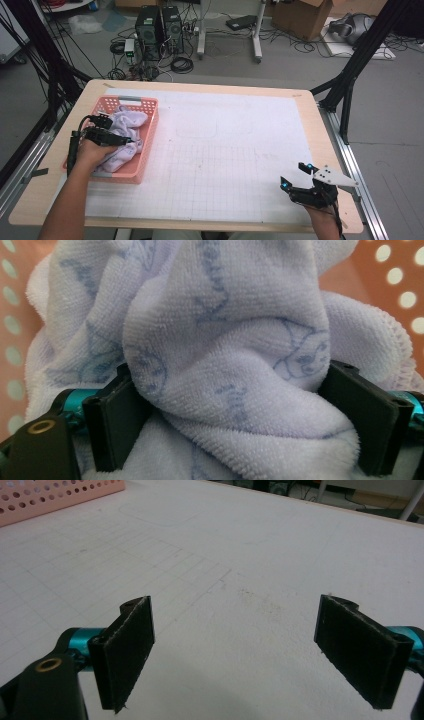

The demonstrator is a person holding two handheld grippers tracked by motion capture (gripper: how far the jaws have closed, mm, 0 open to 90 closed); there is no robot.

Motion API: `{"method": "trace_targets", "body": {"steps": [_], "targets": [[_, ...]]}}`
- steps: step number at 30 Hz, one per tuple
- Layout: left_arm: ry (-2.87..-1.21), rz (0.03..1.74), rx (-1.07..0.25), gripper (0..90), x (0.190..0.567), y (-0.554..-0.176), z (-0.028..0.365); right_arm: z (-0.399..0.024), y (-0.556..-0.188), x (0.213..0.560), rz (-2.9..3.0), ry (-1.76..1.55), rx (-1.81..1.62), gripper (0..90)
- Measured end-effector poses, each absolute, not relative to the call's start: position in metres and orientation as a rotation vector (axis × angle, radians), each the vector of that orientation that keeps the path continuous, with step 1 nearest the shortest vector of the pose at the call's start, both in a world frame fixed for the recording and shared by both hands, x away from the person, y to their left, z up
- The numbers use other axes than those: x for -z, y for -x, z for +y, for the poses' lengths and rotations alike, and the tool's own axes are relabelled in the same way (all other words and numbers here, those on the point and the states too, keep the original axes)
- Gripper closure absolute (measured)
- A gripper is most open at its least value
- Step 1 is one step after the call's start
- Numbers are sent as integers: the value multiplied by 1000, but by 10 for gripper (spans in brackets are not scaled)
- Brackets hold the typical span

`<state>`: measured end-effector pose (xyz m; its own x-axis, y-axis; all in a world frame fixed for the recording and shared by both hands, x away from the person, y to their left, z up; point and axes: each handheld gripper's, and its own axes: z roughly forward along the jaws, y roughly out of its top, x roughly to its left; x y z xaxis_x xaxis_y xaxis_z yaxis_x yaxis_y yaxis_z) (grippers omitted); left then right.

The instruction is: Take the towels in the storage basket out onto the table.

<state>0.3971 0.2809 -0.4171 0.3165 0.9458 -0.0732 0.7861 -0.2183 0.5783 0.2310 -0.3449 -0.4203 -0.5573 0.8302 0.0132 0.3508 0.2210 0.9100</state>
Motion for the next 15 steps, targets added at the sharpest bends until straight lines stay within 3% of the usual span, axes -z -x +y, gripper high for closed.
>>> {"method": "trace_targets", "body": {"steps": [12, 15], "targets": [[-2117, 1479, -428, 85, 426, -404, 272, -344, -234, 422, 2032, -1091, -1298, 150], [-2115, 1479, -456, 166, 426, -405, 271, -343, -235, 423, 2032, -1087, -1300, 150]]}}
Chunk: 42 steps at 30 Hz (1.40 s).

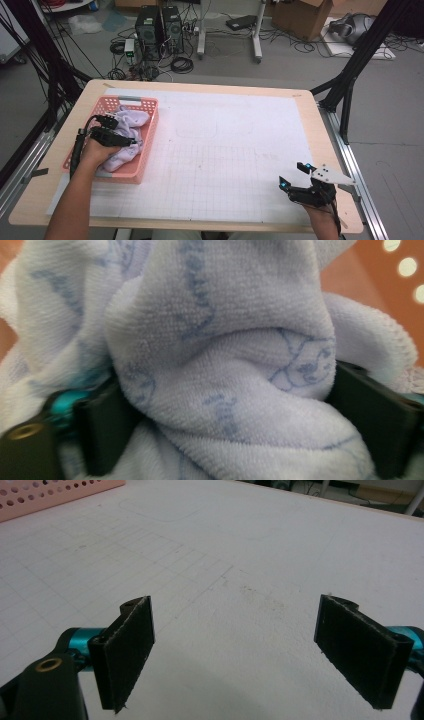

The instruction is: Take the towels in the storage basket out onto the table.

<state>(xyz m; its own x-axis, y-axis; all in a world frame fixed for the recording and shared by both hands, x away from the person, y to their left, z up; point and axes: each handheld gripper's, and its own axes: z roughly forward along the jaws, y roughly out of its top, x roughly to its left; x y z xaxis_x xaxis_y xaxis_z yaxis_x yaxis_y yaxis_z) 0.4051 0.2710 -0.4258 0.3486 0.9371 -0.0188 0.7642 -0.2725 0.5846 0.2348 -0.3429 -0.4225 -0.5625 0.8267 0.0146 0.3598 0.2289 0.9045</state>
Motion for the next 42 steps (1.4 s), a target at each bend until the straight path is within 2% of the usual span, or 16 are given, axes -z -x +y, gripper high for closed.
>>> {"method": "trace_targets", "body": {"steps": [2, 3, 4, 7, 13, 20, 32, 42], "targets": [[-2105, 1486, -479, 242, 425, -406, 269, -342, -235, 422, 2035, -1084, -1299, 150], [-2103, 1488, -480, 330, 425, -406, 269, -342, -234, 422, 2033, -1088, -1298, 150], [-2099, 1490, -483, 330, 424, -405, 268, -342, -234, 422, 2033, -1088, -1298, 150], [-2096, 1494, -498, 470, 422, -405, 267, -344, -233, 421, 2025, -1097, -1304, 151], [-2060, 1520, -498, 575, 418, -403, 268, -348, -233, 421, 2012, -1106, -1300, 151], [-1859, 1526, -458, 607, 409, -397, 280, -351, -232, 420, 2001, -1117, -1304, 151], [-1562, 1351, -533, 608, 376, -374, 290, -354, -230, 419, 1980, -1138, -1317, 151], [-1451, 1180, -559, 607, 360, -362, 287, -353, -231, 420, 1986, -1137, -1319, 151]]}}
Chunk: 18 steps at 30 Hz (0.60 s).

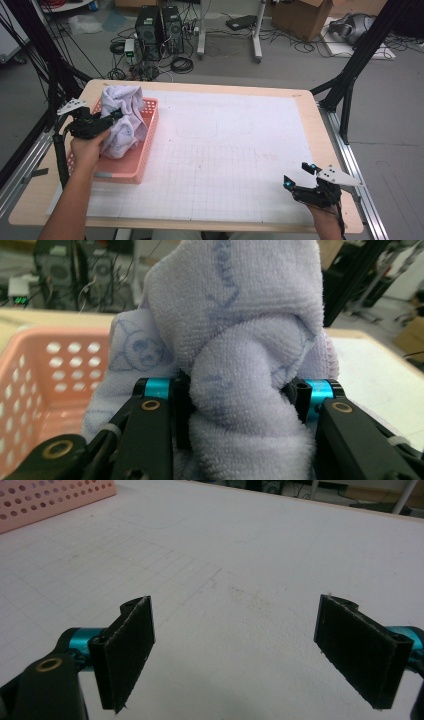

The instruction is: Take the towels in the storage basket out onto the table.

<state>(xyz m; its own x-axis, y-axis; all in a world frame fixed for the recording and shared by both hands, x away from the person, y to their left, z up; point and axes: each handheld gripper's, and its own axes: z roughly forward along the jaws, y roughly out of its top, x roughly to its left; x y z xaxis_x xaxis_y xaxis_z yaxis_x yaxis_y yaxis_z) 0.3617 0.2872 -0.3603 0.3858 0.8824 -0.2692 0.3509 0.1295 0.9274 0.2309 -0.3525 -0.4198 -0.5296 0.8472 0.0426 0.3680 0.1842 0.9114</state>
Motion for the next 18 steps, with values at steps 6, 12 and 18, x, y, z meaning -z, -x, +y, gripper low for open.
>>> {"method": "trace_targets", "body": {"steps": [6, 12, 18], "targets": [[-1416, 1087, -572, 607, 349, -356, 282, -352, -232, 420, 1991, -1138, -1317, 151], [-1349, 999, -574, 607, 335, -349, 281, -351, -232, 420, 1992, -1132, -1315, 152], [-1325, 898, -571, 608, 319, -342, 276, -351, -231, 420, 1991, -1133, -1318, 151]]}}
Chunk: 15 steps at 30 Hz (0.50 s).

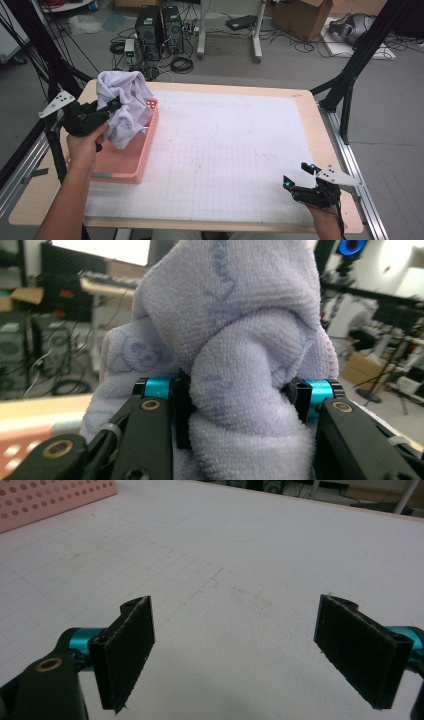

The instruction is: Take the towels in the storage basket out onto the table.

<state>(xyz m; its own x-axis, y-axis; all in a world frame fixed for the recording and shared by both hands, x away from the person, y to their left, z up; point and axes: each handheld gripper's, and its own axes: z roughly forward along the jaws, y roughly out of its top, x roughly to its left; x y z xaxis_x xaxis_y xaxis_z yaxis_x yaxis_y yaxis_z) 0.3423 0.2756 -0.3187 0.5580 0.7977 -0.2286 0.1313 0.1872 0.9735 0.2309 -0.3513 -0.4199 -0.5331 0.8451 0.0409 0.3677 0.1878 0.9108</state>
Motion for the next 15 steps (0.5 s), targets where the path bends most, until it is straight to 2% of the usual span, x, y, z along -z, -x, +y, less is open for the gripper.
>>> {"method": "trace_targets", "body": {"steps": [15], "targets": [[-1329, 720, -533, 607, 297, -334, 253, -350, -231, 420, 1994, -1128, -1317, 151]]}}
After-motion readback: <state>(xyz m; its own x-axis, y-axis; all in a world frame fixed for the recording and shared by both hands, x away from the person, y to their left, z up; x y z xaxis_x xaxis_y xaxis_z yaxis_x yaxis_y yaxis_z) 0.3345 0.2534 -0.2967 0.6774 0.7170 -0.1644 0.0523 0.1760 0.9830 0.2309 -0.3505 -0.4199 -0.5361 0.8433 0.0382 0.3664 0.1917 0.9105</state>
